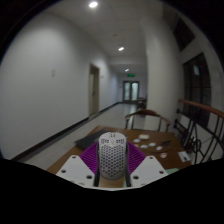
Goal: Arrange mouse
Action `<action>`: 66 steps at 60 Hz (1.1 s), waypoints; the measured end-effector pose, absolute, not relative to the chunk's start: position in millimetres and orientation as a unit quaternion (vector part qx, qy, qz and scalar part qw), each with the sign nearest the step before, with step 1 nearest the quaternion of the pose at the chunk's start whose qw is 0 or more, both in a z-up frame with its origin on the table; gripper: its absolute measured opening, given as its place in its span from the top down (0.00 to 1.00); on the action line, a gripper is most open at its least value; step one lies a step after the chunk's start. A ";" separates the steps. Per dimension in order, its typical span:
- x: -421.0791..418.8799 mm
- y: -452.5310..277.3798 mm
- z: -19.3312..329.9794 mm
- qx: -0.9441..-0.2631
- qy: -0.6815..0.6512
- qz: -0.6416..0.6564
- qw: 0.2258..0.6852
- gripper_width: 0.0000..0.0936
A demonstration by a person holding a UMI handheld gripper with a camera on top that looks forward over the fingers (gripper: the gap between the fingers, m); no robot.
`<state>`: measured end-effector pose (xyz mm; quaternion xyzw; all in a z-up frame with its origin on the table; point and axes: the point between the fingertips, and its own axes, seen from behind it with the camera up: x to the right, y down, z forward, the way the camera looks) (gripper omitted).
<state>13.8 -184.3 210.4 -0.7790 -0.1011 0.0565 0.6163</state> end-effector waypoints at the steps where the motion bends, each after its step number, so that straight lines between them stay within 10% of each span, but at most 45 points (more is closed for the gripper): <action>1: 29.4 -184.1 219.1 -0.776 -0.087 0.053 0.622 0.62; 7: 123.2 -180.9 218.9 -0.783 0.002 0.016 0.622 0.62; 18: 174.5 -201.0 44.2 -0.869 0.041 -0.014 0.493 0.63; 26: 176.2 -205.4 -10.0 -0.891 0.038 -0.024 0.452 0.62; 37: 185.6 -201.9 -8.5 -0.899 0.009 -0.019 0.436 0.38; 42: 186.1 -220.8 -4.2 -0.902 -0.009 -0.018 0.432 0.06; 66: 224.6 -389.3 72.2 -0.871 0.031 0.051 0.488 0.09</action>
